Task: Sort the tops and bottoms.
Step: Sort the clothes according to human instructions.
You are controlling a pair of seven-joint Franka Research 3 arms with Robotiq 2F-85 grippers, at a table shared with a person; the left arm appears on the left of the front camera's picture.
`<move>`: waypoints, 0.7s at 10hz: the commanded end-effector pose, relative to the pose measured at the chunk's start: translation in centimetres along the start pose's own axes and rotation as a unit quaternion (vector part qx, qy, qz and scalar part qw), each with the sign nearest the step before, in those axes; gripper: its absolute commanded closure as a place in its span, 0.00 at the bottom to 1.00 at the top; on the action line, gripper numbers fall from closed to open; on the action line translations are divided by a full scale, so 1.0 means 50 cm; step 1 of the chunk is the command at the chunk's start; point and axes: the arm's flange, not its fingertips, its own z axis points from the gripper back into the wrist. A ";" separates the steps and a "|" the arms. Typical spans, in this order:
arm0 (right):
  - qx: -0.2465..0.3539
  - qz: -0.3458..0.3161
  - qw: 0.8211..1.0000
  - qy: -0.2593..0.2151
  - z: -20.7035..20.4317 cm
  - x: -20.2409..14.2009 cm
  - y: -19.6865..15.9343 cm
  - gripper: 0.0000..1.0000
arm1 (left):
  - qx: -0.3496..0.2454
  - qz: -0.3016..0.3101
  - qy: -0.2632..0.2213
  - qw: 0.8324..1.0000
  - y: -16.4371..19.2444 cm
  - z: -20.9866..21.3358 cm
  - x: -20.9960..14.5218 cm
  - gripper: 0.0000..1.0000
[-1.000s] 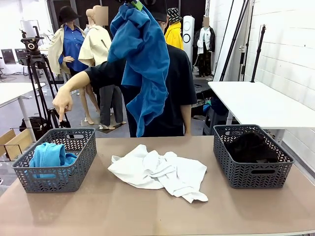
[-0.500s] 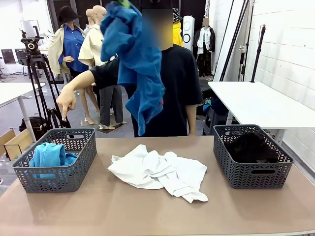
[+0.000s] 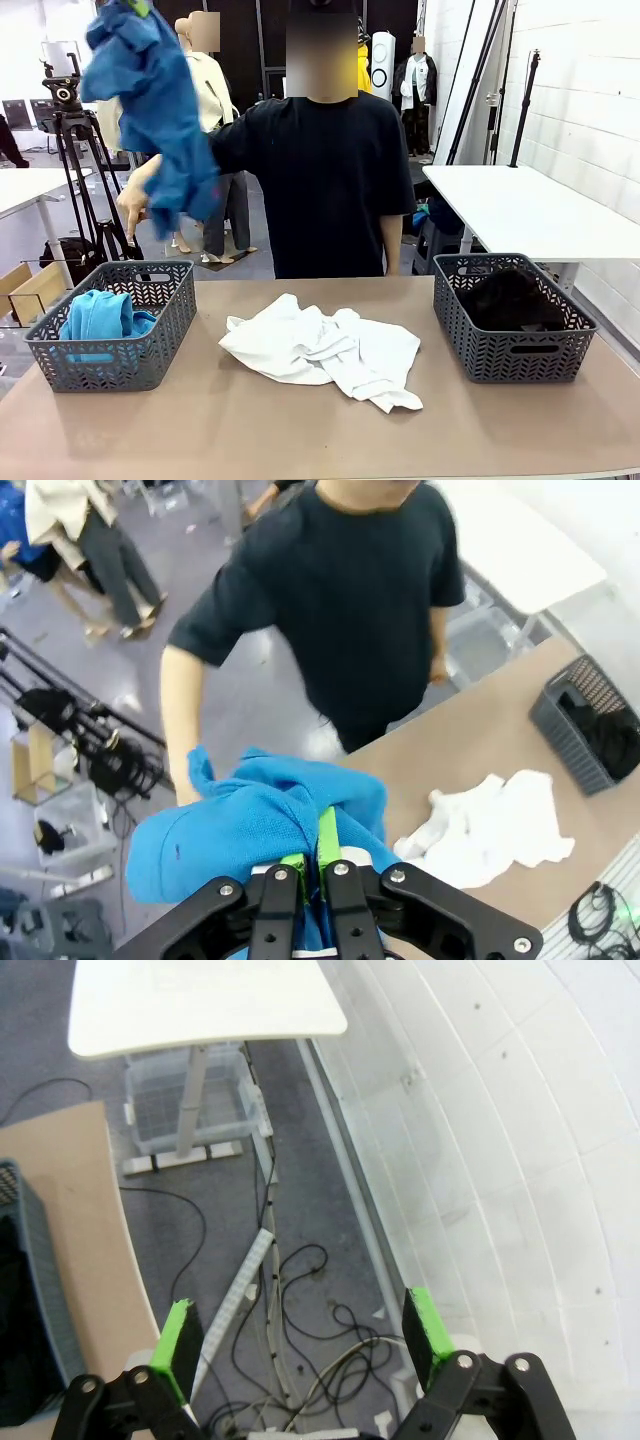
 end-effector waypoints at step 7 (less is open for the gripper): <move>-0.001 0.007 1.000 0.002 -0.002 -0.003 0.004 0.00 | 0.066 0.059 0.137 0.987 0.019 -0.039 -0.263 1.00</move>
